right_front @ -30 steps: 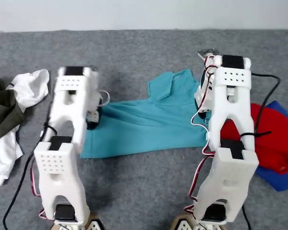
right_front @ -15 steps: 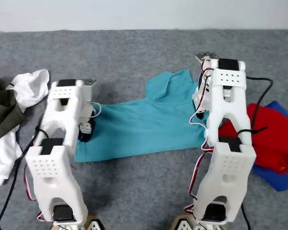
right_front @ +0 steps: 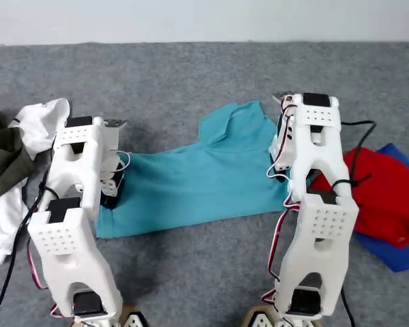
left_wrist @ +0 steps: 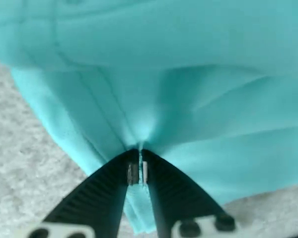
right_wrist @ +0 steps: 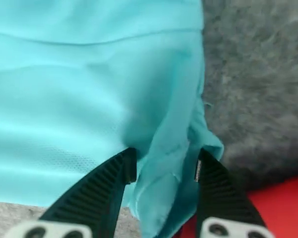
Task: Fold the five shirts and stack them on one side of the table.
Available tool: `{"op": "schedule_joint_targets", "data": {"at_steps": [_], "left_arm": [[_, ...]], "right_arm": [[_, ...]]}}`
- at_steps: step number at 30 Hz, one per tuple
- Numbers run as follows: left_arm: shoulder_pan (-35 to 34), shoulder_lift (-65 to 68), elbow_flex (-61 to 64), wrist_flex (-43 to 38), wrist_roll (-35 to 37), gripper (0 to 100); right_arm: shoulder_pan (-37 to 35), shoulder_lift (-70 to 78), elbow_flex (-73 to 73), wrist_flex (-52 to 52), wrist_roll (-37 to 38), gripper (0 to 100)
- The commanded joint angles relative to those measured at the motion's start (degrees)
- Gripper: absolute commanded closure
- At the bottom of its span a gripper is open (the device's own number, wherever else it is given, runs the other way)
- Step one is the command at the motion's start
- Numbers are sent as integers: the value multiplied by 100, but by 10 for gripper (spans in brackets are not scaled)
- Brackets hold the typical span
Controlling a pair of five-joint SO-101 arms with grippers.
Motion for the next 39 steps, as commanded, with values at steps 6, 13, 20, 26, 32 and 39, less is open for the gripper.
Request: {"op": "schedule_joint_targets", "data": {"at_steps": [6, 13, 20, 26, 32, 39], "left_arm": [[-1099, -79, 66, 211, -1064, 986], [-1741, -123, 57, 220, -1820, 986], [-1829, -132, -453, 747, -2057, 986], [-1714, -141, -1622, 765, -2022, 986], [-941, -141, -2035, 756, -1670, 985], [26, -141, -2993, 756, -738, 985]], "right_arm": [[13, -57, -44, 154, -9, 797], [4, -57, -53, 180, -9, 797], [4, -110, -88, 180, -9, 797], [13, -690, -88, 119, 0, 797], [13, -708, -88, -426, -44, 797], [-347, -558, -88, -541, -53, 797]]}}
